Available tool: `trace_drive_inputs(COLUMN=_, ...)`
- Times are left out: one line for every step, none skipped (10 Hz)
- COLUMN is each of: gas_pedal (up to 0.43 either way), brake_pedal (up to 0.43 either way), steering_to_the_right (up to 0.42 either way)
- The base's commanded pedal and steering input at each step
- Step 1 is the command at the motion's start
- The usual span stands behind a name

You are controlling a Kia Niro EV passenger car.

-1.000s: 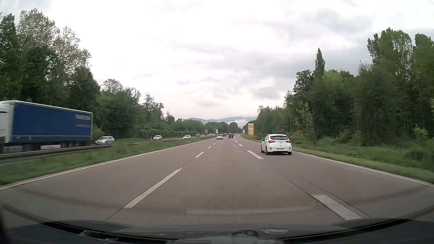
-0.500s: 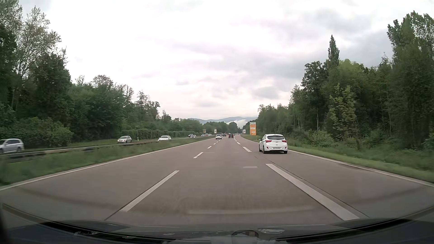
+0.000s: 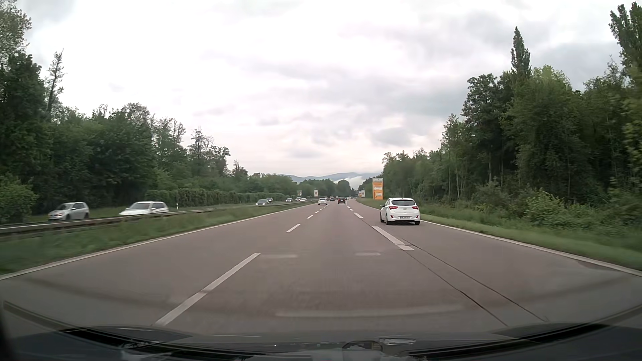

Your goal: Follow the waypoints while adhering to traffic rules and regulations

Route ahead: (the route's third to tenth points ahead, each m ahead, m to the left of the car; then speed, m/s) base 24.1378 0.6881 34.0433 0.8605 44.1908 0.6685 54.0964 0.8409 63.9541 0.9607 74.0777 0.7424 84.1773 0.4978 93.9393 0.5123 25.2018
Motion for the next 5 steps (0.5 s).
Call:
trace_drive_inputs(gas_pedal=0.15, brake_pedal=0.0, steering_to_the_right=0.003)
trace_drive_inputs(gas_pedal=0.15, brake_pedal=0.0, steering_to_the_right=0.003)
trace_drive_inputs(gas_pedal=0.15, brake_pedal=0.0, steering_to_the_right=0.002)
trace_drive_inputs(gas_pedal=0.157, brake_pedal=0.0, steering_to_the_right=0.003)
trace_drive_inputs(gas_pedal=0.157, brake_pedal=0.0, steering_to_the_right=0.002)
